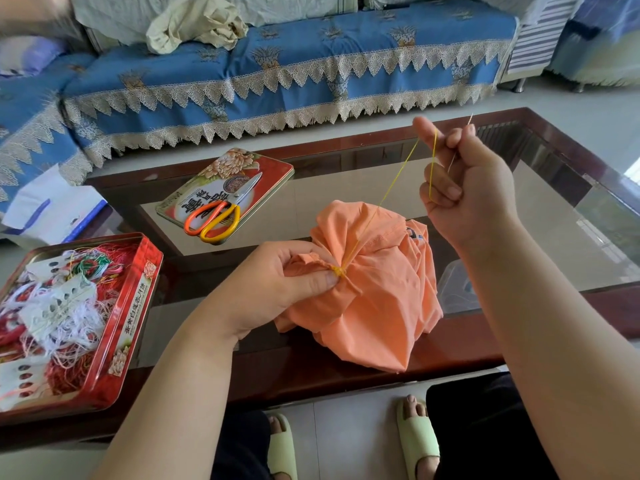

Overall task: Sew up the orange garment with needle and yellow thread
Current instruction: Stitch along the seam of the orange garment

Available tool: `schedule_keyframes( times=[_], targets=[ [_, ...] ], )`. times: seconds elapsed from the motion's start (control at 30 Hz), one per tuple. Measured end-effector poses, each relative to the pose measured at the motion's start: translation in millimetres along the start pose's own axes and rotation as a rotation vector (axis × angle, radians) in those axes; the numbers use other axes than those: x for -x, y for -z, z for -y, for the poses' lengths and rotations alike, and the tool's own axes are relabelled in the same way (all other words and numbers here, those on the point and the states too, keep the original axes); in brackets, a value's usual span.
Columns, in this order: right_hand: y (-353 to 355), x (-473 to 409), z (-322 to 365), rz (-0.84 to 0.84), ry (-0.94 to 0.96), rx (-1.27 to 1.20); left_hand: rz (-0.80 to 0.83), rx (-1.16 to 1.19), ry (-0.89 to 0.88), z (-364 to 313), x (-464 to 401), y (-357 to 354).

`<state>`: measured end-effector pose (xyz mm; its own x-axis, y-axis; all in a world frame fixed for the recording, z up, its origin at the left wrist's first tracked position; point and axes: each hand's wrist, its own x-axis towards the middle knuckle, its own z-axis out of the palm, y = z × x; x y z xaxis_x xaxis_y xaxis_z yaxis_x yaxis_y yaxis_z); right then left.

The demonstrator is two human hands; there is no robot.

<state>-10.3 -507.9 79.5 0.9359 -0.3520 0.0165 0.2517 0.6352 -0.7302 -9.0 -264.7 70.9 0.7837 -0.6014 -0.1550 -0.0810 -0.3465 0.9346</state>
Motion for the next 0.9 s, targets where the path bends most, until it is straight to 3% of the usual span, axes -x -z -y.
schedule_keyframes(
  times=[0.1,0.4,0.67,0.9],
  targets=[
    [2.5,-4.7,-2.6,-0.092,0.071,0.173,0.052,0.060,0.011,-1.0,1.8,1.8],
    [14.8,-17.8,-22.5,-0.274,0.319,1.035,0.095,0.116,0.026,-0.8,3.1,4.1],
    [30.1,-30.7,-22.0,-0.363,0.402,1.223,0.125,0.144,0.022,-1.2,4.7,5.7],
    [19.1,-22.3,-41.3,-0.093,0.413,1.489,0.084,0.131,0.008,-2.7,4.3,2.4]
  ],
)
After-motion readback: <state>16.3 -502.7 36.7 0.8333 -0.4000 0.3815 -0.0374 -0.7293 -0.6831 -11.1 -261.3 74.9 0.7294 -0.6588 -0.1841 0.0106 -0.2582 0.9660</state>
